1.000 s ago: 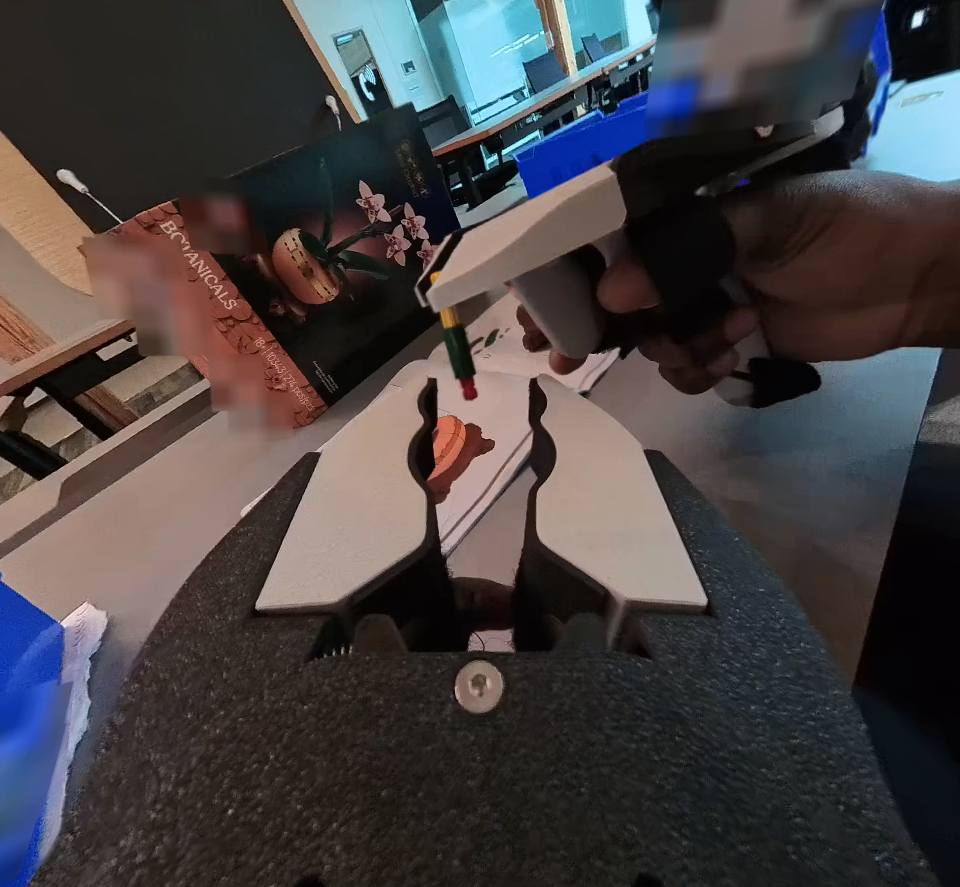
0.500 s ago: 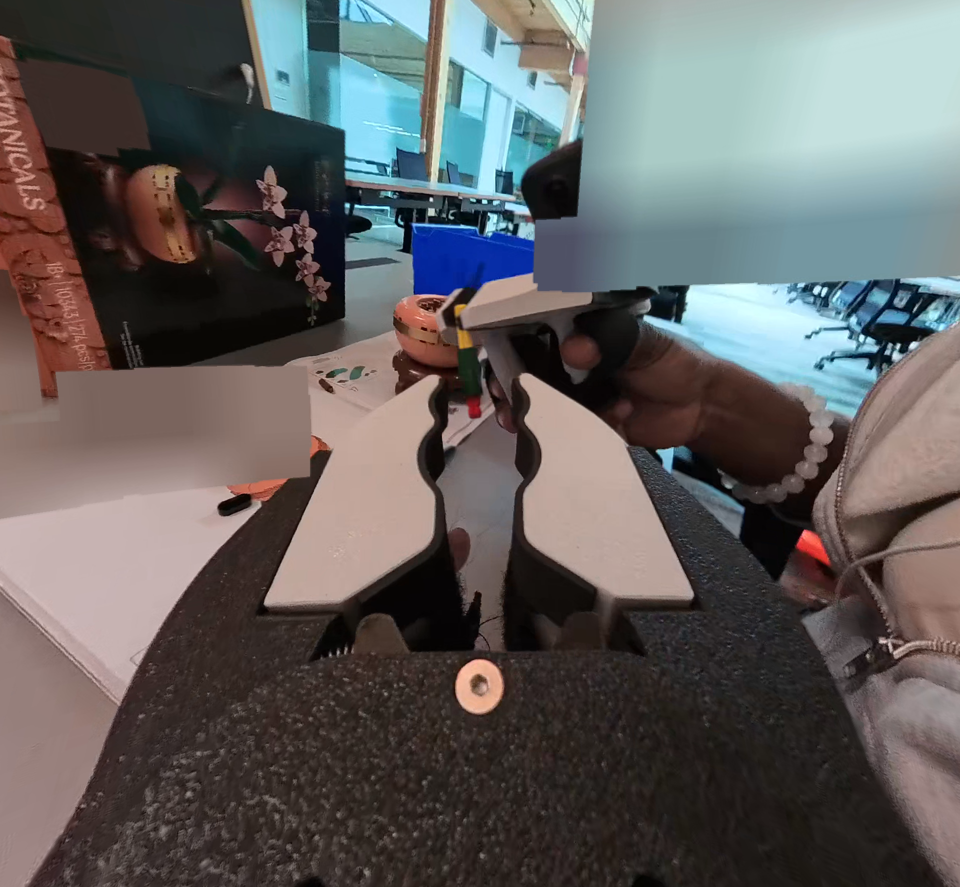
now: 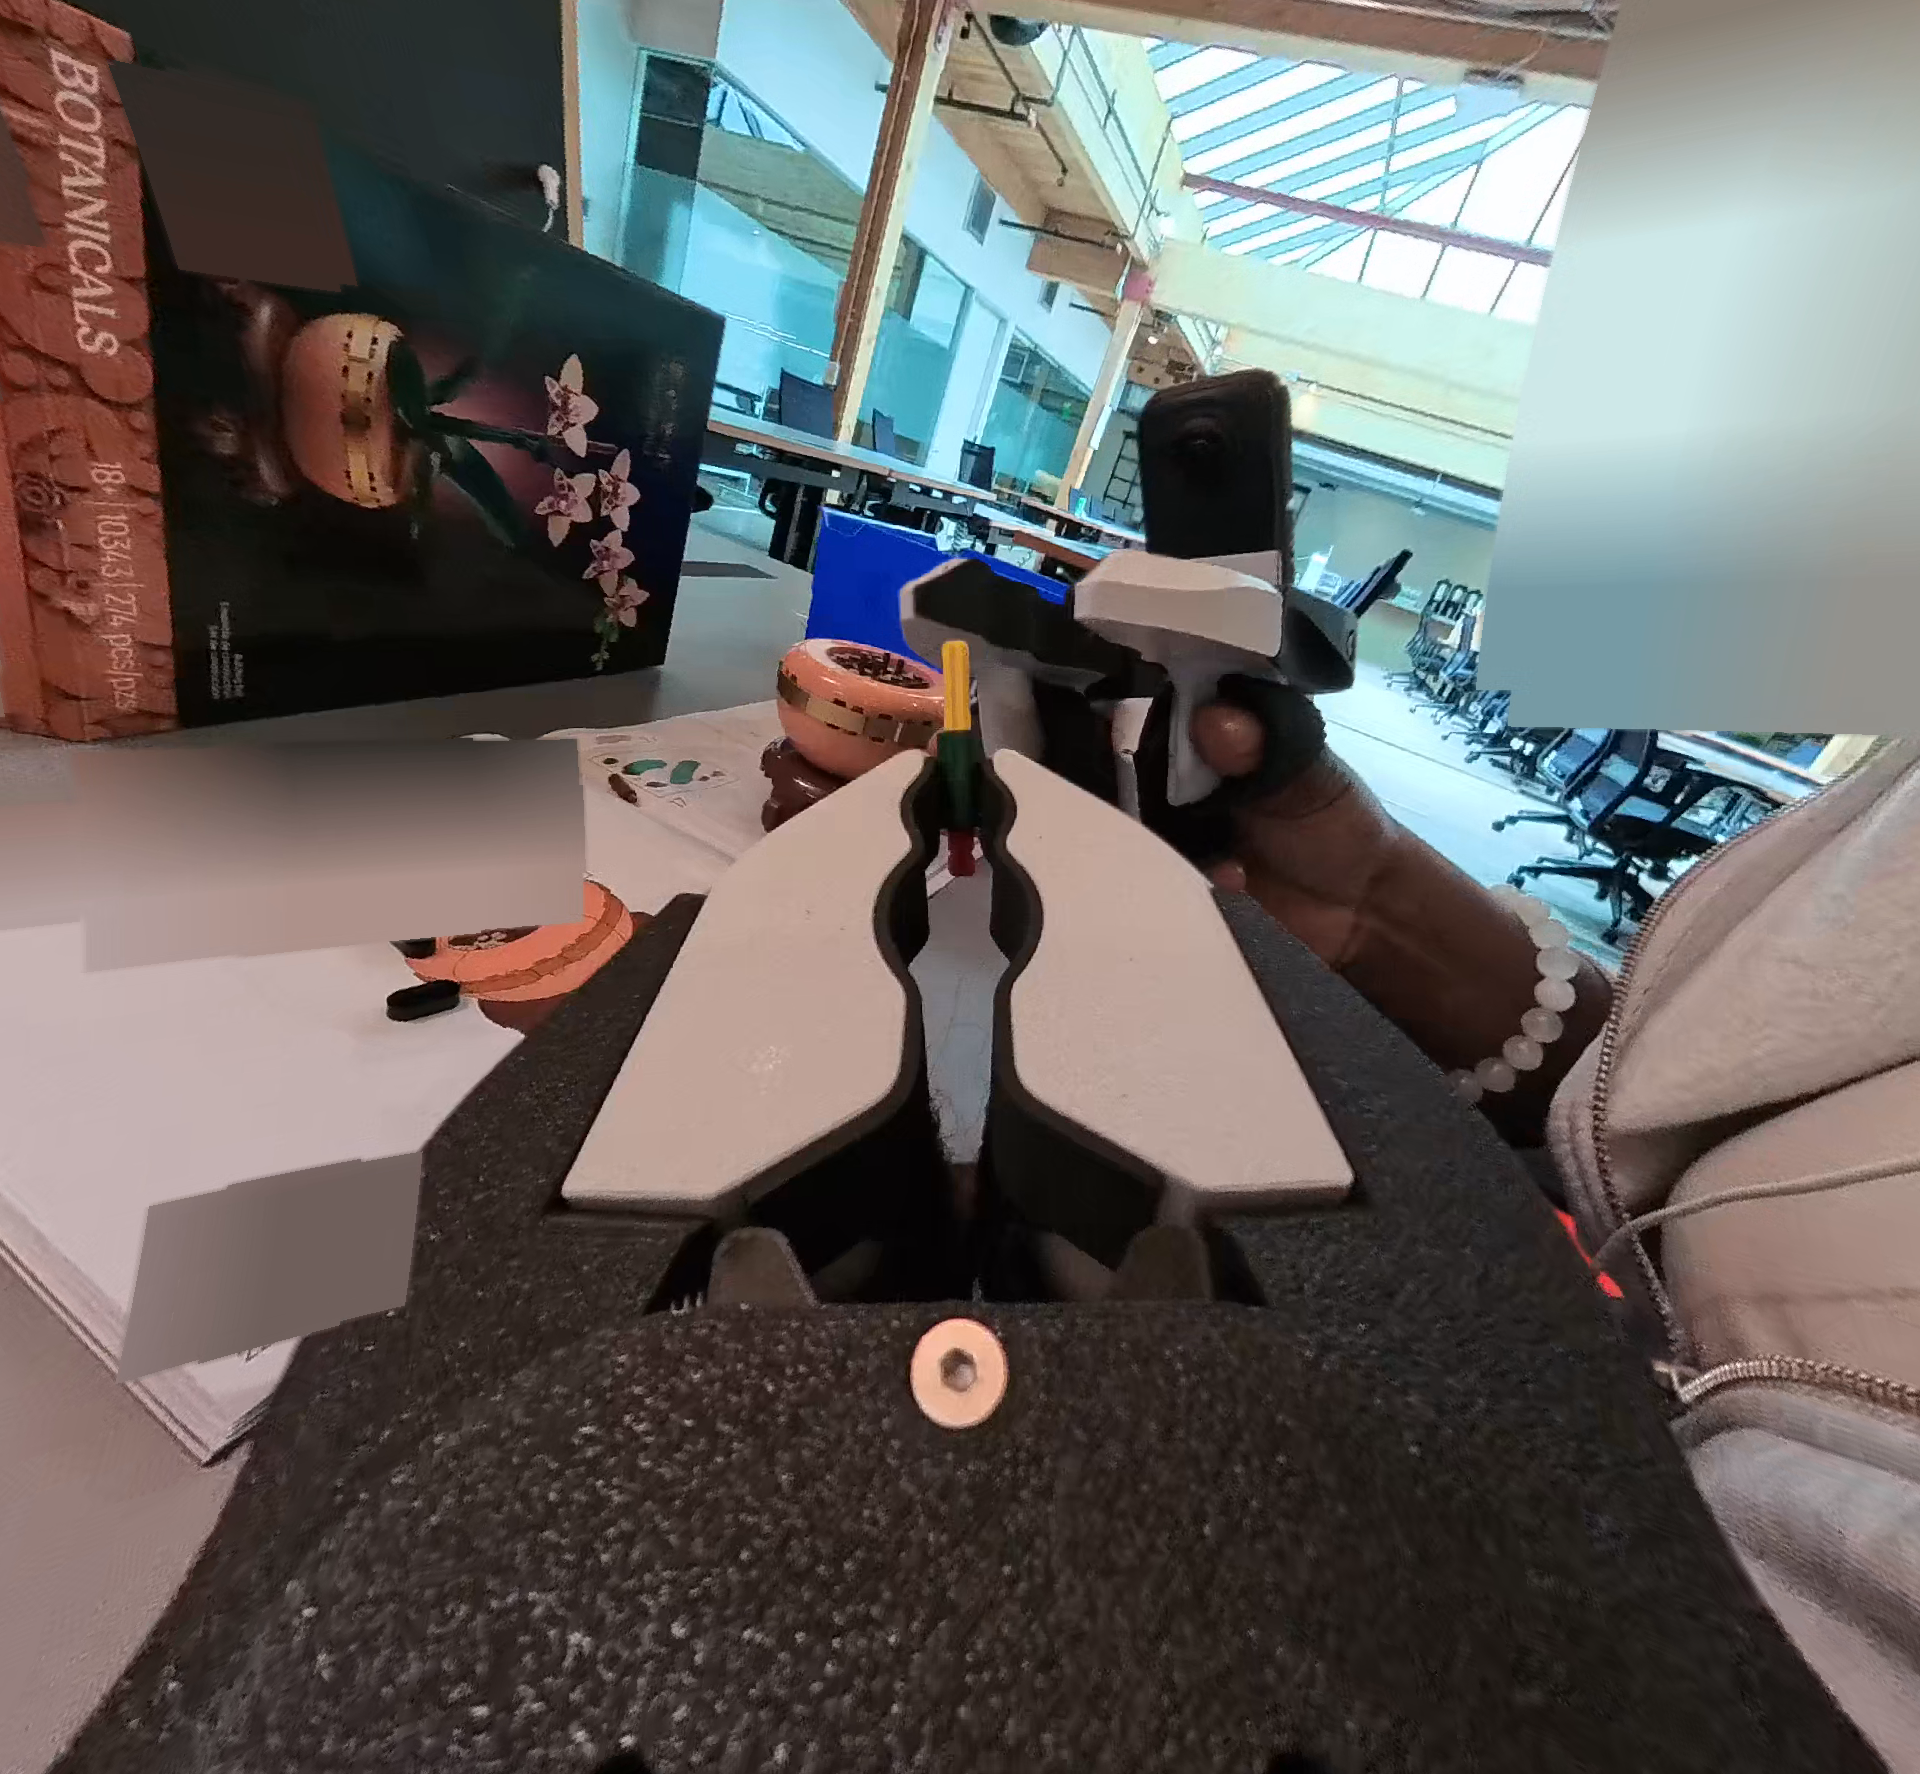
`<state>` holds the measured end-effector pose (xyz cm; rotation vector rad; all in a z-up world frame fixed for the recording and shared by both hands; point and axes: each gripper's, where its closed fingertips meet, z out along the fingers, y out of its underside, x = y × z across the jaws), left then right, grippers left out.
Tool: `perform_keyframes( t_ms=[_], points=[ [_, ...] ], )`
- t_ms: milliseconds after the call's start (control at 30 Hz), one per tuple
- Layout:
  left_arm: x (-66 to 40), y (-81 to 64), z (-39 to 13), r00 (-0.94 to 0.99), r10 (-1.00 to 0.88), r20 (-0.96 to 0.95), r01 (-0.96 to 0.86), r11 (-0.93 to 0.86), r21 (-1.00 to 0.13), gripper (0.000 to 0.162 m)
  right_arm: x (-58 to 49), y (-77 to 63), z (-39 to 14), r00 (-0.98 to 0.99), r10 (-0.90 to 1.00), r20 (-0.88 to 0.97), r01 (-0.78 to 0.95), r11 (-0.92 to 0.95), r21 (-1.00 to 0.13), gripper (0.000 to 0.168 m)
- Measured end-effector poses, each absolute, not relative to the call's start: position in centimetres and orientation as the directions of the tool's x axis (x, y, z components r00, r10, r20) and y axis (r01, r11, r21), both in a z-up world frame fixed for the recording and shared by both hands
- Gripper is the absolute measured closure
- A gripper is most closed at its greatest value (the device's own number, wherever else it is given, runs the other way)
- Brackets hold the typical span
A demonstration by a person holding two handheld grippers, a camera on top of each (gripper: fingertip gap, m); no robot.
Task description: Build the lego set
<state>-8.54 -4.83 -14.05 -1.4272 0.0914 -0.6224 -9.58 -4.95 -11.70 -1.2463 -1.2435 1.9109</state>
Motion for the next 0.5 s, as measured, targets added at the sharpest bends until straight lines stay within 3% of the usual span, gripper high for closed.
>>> perform_keyframes(
  t_ms=[33,300,500],
  points=[
    [-8.56,-4.82,-14.05,0.837,-0.454,0.307,0.35,0.013,-0.937,0.157,-9.59,-4.92,-11.81,-0.429,0.807,-0.406,0.051,-0.427,-0.903,0.144],
    [-7.75,-4.85,-14.29,0.85,-0.462,0.254,0.289,0.006,-0.957,0.157,-9.72,-5.61,-12.19,-0.464,0.799,-0.383,0.086,-0.39,-0.917,0.168],
    [-7.74,-4.81,-14.37,0.855,-0.457,0.246,0.278,0.002,-0.96,0.157,-9.72,-5.53,-12.38,-0.447,0.819,-0.36,0.081,-0.364,-0.928,0.168]
  ],
)
